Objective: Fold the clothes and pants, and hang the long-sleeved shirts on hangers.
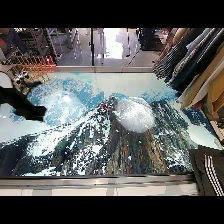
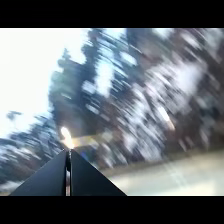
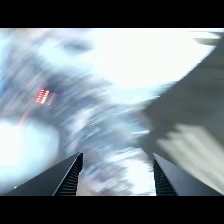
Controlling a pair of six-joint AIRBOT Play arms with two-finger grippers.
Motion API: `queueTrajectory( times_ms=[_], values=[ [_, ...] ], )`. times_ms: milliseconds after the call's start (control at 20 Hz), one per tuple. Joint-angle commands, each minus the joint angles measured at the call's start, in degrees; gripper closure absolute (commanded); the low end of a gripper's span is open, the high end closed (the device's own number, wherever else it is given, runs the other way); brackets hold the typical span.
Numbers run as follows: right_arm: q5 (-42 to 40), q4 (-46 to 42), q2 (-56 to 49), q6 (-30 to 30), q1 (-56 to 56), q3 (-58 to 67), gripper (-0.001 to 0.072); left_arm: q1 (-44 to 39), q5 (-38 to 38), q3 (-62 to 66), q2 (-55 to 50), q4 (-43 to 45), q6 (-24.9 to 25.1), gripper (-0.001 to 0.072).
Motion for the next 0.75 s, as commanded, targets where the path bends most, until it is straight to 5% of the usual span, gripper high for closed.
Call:
queueTrajectory(
  times_ms=[0,100,150,300,450,700],
  values=[
    [-1.3,-1.5,0.0,-2.7,24.7,-3.3,0.0343,2.2,22.6,0.1,8.1,12.5,-8.0,0.0694],
    [-8.2,-5.0,0.0,-2.8,37.8,-7.2,0.0638,2.7,36.3,0.1,12.0,11.7,-13.3,0.0693],
    [-13.2,-7.5,0.0,-2.8,44.1,-8.6,0.07,2.6,40.9,0.1,13.5,11.7,-14.1,0.0693],
    [-31.8,-19.6,0.0,-3.0,56.7,-8.7,0.07,2.6,48.8,0.1,16.0,11.7,-14.1,0.0693],
    [-47.2,-20.0,0.0,-3.0,61.8,-8.7,0.0703,2.6,51.6,0.1,16.4,11.7,-14.1,0.0693],
    [-56.6,-20.0,0.0,-3.0,63.6,-8.7,0.0703,2.6,51.6,0.1,16.0,11.7,-14.1,0.0693]
  ],
)
